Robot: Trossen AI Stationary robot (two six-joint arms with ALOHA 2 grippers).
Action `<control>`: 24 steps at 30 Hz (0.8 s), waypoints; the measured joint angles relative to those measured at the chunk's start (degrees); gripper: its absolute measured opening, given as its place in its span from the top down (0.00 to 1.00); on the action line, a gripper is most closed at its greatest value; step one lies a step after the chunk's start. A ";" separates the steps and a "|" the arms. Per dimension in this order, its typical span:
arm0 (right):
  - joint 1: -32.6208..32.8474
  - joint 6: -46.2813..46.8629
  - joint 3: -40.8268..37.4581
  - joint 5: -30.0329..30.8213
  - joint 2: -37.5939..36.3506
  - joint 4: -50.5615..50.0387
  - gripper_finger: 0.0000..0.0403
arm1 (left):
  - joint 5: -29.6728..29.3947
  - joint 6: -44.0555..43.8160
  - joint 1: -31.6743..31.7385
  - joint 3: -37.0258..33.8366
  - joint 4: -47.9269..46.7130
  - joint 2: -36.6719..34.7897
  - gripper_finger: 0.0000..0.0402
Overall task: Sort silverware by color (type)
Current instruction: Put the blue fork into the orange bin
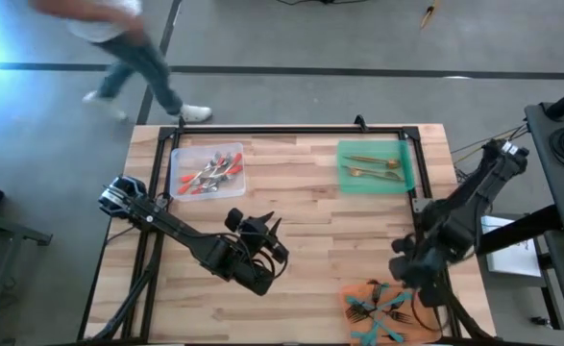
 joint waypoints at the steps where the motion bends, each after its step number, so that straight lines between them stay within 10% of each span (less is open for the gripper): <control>1: 1.35 0.30 0.00 0.00 0.96 0.02 0.98 | -0.02 -1.25 0.00 0.00 -0.17 0.00 0.76; 24: 4.07 9.67 0.60 -8.87 17.56 0.09 0.95 | 10.36 -14.04 -1.02 0.00 1.93 0.00 0.76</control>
